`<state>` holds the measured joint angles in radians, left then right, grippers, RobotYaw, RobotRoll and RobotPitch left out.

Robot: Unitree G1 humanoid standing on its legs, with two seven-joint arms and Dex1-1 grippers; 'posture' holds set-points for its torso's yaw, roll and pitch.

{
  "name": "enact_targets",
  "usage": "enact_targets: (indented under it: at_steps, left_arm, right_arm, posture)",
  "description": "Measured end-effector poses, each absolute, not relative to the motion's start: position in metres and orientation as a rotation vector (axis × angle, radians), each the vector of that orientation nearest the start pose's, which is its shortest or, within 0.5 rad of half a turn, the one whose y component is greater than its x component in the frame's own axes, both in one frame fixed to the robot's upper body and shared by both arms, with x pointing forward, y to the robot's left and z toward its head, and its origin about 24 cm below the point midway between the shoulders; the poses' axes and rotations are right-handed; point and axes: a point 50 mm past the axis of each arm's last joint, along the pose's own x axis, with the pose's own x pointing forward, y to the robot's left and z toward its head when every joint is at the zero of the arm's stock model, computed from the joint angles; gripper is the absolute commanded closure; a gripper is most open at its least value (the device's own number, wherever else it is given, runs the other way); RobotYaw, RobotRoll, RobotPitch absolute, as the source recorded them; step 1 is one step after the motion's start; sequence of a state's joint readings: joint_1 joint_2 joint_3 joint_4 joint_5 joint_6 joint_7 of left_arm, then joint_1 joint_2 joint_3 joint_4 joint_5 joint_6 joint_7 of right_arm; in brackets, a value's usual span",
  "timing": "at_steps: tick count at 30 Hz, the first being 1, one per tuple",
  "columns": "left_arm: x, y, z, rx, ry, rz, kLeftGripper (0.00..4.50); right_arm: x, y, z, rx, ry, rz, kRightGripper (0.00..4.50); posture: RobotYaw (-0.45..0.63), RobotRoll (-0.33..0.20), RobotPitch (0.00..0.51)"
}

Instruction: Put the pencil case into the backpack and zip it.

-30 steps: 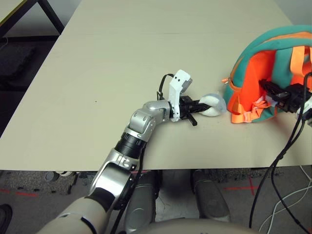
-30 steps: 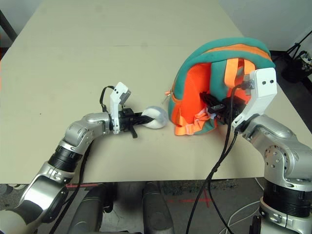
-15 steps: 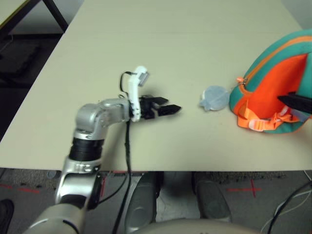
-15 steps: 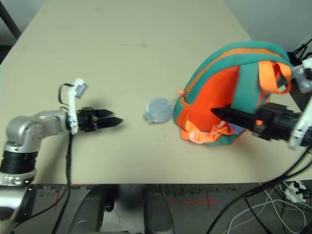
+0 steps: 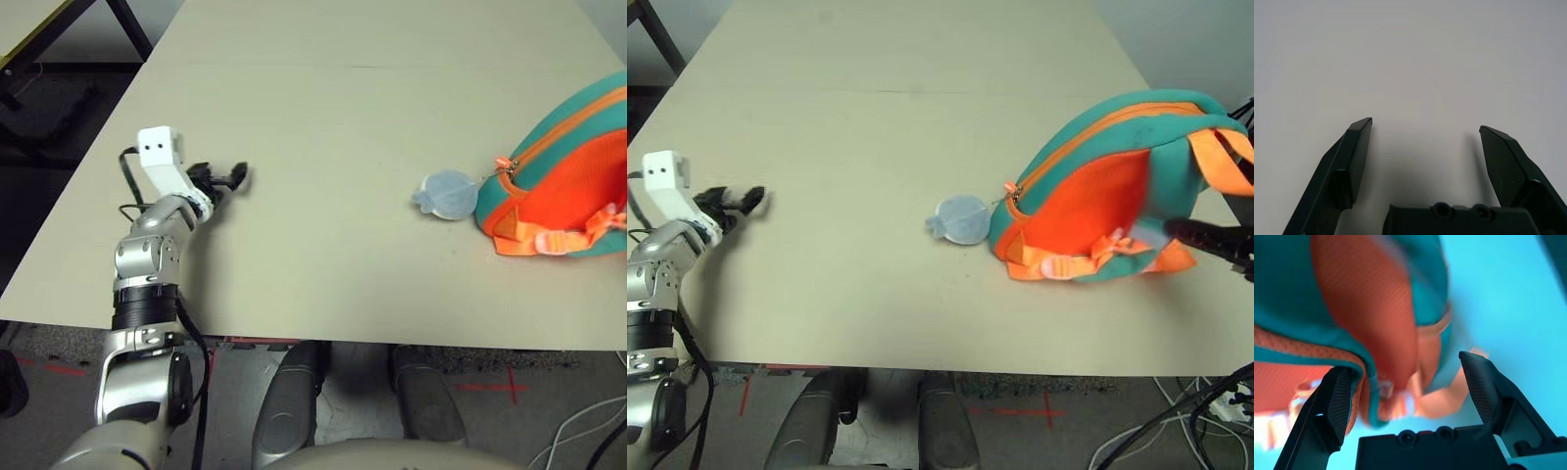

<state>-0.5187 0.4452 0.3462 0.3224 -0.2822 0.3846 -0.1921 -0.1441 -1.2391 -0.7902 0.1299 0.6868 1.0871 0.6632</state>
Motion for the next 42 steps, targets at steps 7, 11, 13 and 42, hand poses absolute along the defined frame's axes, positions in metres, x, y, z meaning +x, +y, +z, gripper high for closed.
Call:
enact_targets:
  at_steps: [7,11,13,42]
  left_arm:
    - [0.33,0.291,0.129,-0.015,-0.006,0.213,0.0]
    - [0.332,0.28,0.12,-0.017,-0.001,0.202,0.0]
    - [0.333,0.276,0.117,-0.018,0.007,0.19,0.0]
    - [0.334,0.263,0.103,0.003,-0.148,0.195,0.0]
  right_arm:
    - [0.215,-0.421,0.248,0.028,0.128,-0.177,0.03]
    - [0.202,-0.417,0.233,0.094,0.198,-0.128,0.03]
    - [0.189,-0.412,0.231,0.145,0.243,-0.079,0.03]
    - [0.252,-0.417,0.184,0.106,-0.214,-0.345,0.03]
  posture:
    - [0.08,0.0,0.205]
    - [0.04,0.0,0.21]
    - [0.01,0.0,0.21]
    - [0.08,0.0,0.176]
